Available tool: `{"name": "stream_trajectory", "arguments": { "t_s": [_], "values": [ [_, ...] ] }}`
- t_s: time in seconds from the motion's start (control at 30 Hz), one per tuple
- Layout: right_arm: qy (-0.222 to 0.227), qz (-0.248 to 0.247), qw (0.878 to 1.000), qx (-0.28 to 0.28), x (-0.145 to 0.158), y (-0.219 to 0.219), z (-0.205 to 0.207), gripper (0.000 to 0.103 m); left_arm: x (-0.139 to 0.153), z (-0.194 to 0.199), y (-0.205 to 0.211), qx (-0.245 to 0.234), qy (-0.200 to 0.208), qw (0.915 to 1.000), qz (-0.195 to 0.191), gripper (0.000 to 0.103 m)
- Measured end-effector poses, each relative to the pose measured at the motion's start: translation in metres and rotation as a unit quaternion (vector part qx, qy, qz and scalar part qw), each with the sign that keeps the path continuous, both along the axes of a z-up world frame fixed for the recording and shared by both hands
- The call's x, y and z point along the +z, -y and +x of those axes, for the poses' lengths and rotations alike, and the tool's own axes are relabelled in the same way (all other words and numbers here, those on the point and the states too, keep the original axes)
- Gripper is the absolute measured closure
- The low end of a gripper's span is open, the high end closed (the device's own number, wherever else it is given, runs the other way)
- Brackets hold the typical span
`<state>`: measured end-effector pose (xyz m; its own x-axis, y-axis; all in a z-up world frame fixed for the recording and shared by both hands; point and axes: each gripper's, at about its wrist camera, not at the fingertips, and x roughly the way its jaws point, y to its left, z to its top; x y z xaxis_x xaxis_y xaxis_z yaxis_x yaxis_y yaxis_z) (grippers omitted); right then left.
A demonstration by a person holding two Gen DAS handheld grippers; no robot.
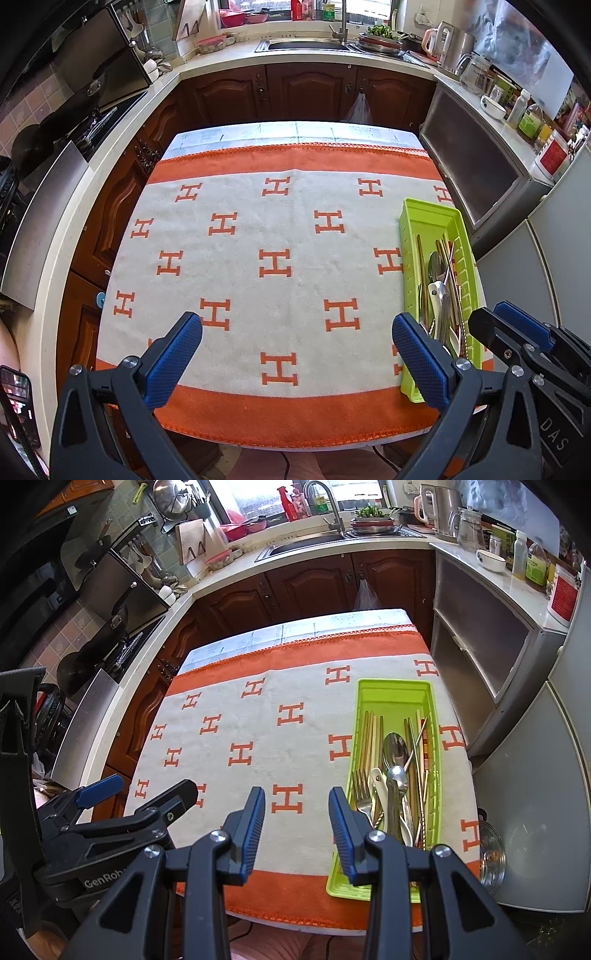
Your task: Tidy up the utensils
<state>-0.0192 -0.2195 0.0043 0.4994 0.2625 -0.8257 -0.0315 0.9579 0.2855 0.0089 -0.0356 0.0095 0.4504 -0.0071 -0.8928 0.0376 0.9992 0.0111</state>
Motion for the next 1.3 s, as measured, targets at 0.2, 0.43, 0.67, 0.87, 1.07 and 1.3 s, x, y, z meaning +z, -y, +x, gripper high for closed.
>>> {"name": "stream_trajectory", "arguments": {
  "t_s": [0.2,0.43,0.67,0.87,1.07,1.3],
  "values": [
    [-0.005,0.000,1.000,-0.002,-0.0020,0.0009,0.0012,0.067,-0.0012,0.0014,0.0014,-0.002,-0.003,1.0000,0.003,0.001],
    [-0.006,-0.001,1.000,-0.002,-0.0025,0.0007,0.0018,0.067,-0.0031,0.0034,0.0009,-0.005,-0.006,0.9999,0.008,0.001],
    [-0.007,-0.001,1.000,-0.001,-0.0038,0.0004,0.0019,0.067,-0.0034,0.0045,0.0002,-0.005,-0.006,0.9999,0.009,0.001],
    [-0.006,-0.001,1.000,-0.001,-0.0046,-0.0001,0.0021,0.067,-0.0035,0.0048,-0.0001,-0.005,-0.006,0.9999,0.011,0.001],
    [-0.007,-0.001,1.000,-0.001,-0.0048,-0.0001,0.0026,0.067,-0.0035,0.0050,0.0009,-0.005,-0.006,0.9999,0.011,0.001],
    [-0.008,0.000,1.000,-0.002,-0.0050,0.0006,0.0037,0.067,-0.0042,0.0061,-0.0001,-0.006,-0.009,0.9999,0.011,0.001]
  ]
}}
